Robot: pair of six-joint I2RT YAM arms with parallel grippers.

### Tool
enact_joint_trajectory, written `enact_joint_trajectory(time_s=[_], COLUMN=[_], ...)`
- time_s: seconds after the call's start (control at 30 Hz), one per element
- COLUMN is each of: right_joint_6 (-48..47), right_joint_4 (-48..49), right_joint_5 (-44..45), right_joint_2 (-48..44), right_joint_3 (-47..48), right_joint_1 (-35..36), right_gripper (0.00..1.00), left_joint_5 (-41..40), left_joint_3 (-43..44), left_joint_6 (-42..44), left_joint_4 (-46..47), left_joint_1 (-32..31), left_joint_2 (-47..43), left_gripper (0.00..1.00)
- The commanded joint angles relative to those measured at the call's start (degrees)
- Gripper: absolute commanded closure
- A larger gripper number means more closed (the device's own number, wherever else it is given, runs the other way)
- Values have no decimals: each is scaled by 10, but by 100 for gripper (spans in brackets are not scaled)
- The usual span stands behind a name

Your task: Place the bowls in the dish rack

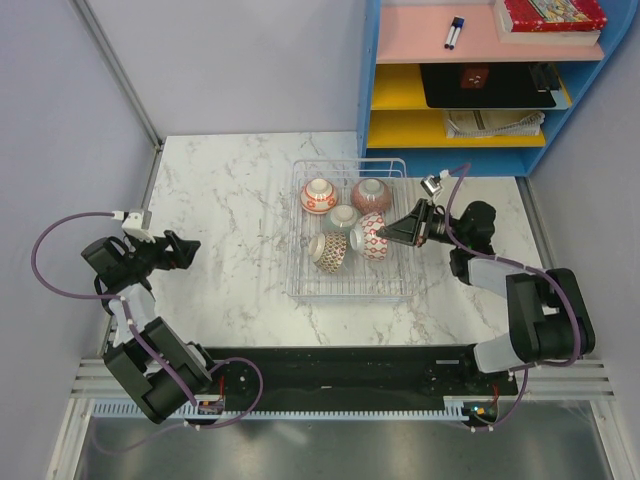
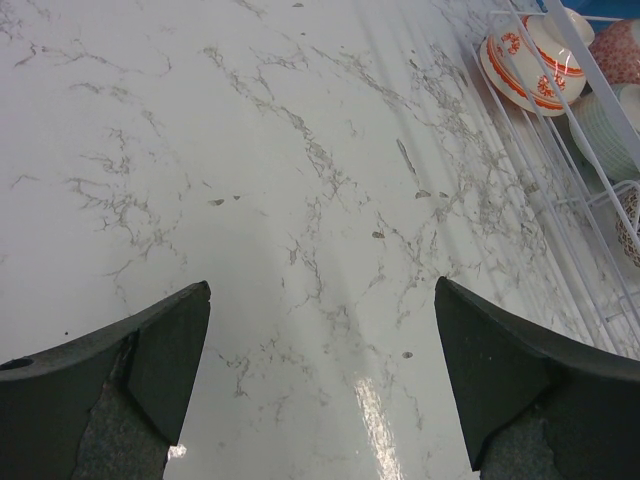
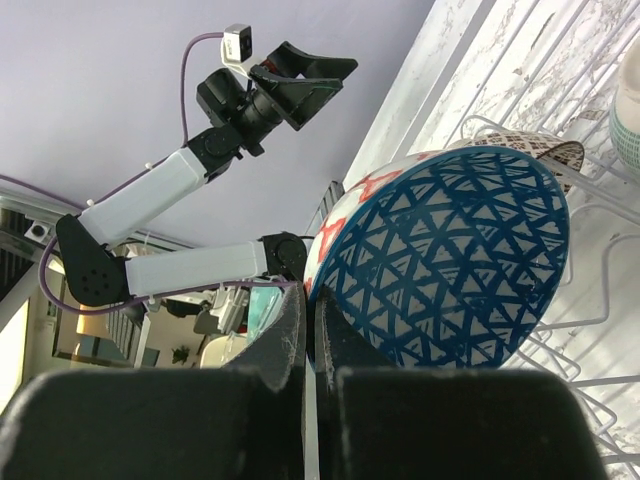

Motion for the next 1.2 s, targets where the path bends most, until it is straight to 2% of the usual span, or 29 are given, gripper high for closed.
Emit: enact_joint_trajectory(time_s=[0.0, 0.27, 0.83, 1.03, 1.13, 1.17], right_joint_6=[-6, -4, -68, -156, -223, -284], right_joint_4=[55, 54, -52, -163, -274, -350], right_joint_5=[2, 6, -21, -34, -35, -33], right_joint_2=[8, 36, 88, 105, 103, 101], right_joint_3=[-4, -7, 6, 22, 43, 51], right_joint_1=[-3, -2, -14, -14, -15, -15], right_gripper=[100, 100, 100, 100, 99, 98], left_joint_5=[16, 15, 20, 22, 22, 22], left_joint_3=[-2, -2, -2, -3, -2, -2], left_joint_6=[22, 22, 21, 22, 22, 22], left_joint_4=[22, 23, 25, 26, 26, 26], left_joint_1=[4, 4, 4, 3, 4, 3], left_joint_2=[-9, -9, -4, -4, -3, -2], left_gripper=[0, 0, 0, 0, 0, 0])
